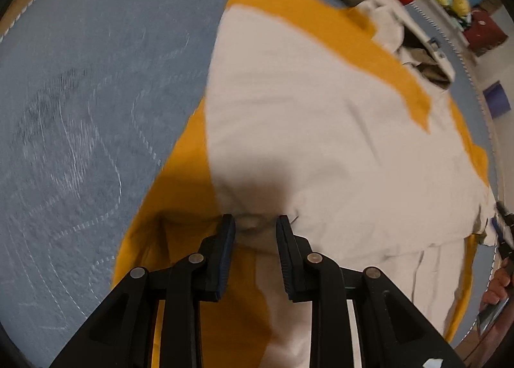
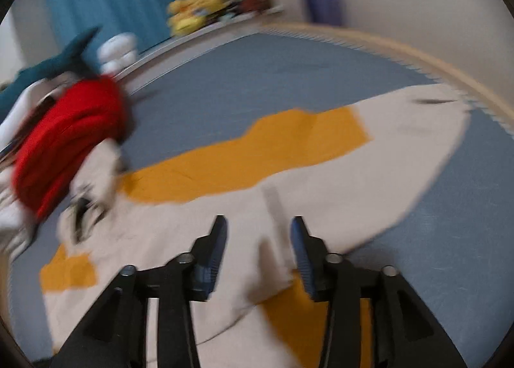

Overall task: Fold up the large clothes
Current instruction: 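Move the right gripper to the cuff of the other sleeve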

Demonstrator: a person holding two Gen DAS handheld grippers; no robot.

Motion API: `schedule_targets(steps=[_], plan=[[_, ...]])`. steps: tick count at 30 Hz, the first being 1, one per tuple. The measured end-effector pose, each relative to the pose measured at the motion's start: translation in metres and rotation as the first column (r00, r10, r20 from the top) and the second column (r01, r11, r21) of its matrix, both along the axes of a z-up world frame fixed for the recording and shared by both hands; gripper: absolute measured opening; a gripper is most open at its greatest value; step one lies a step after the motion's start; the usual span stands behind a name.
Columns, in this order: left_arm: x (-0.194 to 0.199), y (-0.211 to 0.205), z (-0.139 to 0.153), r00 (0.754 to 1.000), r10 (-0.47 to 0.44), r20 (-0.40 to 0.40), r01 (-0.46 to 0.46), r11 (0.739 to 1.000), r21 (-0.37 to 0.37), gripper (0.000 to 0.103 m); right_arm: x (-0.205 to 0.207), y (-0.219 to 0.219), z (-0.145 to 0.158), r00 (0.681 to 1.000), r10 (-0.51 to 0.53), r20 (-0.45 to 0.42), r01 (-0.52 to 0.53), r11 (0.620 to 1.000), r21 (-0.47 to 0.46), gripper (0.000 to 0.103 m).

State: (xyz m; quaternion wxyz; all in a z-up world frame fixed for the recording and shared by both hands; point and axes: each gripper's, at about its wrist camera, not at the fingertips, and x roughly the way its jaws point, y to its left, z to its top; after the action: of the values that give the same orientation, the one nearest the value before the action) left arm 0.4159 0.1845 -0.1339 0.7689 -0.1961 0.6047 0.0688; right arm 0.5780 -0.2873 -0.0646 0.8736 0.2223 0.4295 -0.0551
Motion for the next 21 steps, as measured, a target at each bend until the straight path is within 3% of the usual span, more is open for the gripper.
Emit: schedule_targets(steps=[1,3,4,6,10,11,16,19,21], plan=[[0.0,0.0,0.003,1.0,0.001,0.003,-0.001,1.0,0.009,0.022,0.009,0.002,-0.018,0.996,0.044,-0.077,-0.04,0.998,0.055,0.05],[0.0,-0.004,0.015,0.999,-0.013,0.036,0.013,1.0,0.023,0.022,0.017,0.004,-0.051,0.968,0.057,-0.243,-0.053,0.998,0.021,0.05],[0.001,-0.007,0.024,0.997,-0.034,0.076,0.032,0.999,0.026,0.022,0.015,0.002,-0.058,0.962,0.05,-0.267,-0.048,0.999,0.014,0.05],[0.001,-0.01,0.026,0.993,-0.063,0.103,0.059,0.997,0.043,0.023,0.015,0.001,-0.053,0.968,0.05,-0.244,-0.047,0.999,0.019,0.05],[-0.003,-0.006,-0.008,0.999,-0.051,-0.012,0.052,0.998,0.042,0.023,0.021,-0.004,-0.046,0.968,0.074,-0.242,-0.076,0.997,0.003,0.05],[-0.001,-0.006,-0.006,0.999,-0.046,-0.004,0.046,0.998,0.043,0.023,0.021,-0.007,-0.045,0.965,0.065,-0.255,-0.067,0.998,0.001,0.05],[-0.006,-0.019,0.037,0.99,-0.099,0.105,0.092,0.993,0.073,0.023,0.007,-0.011,-0.018,0.979,0.086,-0.187,-0.1,0.993,-0.065,0.05],[-0.015,-0.039,0.065,0.971,-0.154,0.184,0.14,0.986,0.088,0.023,-0.005,-0.019,0.01,0.988,0.107,-0.111,-0.12,0.986,-0.117,0.05],[-0.024,-0.05,0.078,0.958,-0.183,0.22,0.164,0.981,0.102,0.023,-0.011,-0.033,0.021,0.989,0.122,-0.086,-0.131,0.986,-0.104,0.05]])
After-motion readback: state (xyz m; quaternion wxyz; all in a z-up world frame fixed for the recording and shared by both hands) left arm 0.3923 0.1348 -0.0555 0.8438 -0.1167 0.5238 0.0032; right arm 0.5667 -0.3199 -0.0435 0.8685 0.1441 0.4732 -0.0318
